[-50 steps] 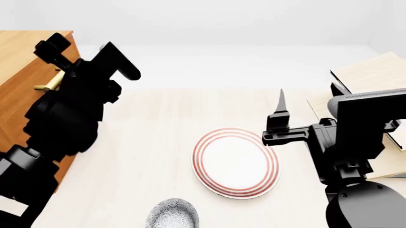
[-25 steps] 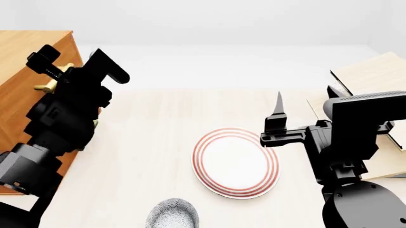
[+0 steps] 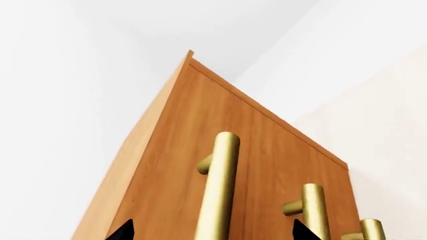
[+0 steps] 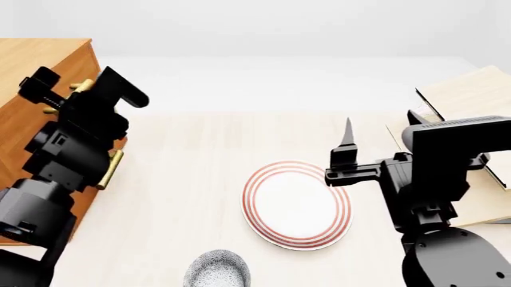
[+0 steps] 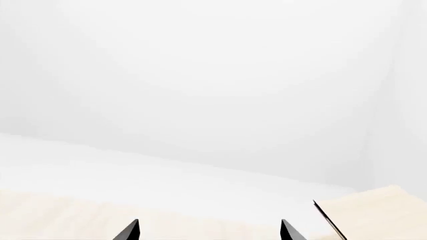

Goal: Open the top drawer of the cabinet and put the bowl in it.

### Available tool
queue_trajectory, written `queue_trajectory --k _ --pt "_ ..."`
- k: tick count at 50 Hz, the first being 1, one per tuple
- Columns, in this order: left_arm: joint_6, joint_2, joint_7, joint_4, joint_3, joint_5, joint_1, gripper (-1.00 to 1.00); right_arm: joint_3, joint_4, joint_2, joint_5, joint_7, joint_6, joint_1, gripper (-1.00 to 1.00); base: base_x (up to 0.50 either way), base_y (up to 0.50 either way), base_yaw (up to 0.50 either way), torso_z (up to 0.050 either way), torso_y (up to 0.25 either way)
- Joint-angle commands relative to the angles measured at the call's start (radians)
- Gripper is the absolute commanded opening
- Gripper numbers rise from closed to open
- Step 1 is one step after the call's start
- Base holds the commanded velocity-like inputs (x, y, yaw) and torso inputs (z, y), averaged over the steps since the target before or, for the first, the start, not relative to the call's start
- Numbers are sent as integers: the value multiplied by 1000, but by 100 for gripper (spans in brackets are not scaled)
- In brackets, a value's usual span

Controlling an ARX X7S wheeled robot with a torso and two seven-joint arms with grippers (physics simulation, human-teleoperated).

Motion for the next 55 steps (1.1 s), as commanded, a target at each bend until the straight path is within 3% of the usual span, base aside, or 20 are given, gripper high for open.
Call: queue_trajectory --k 1,39,40,55 --pt "26 0 -11 -58 -13 -5 -8 100 -8 5 0 4 6 -1 2 100 0 0 0 0 0" --pt "29 -26 -29 -77 -48 -26 8 100 -29 18 -2 21 26 11 30 100 0 0 0 0 0" --pt "26 -26 -30 -74 -50 -27 8 -100 -28 17 -2 22 26 13 31 100 0 0 0 0 0" --pt "45 -33 -45 -36 -65 -36 23 -100 -26 32 1 26 29 -13 15 100 0 0 0 0 0"
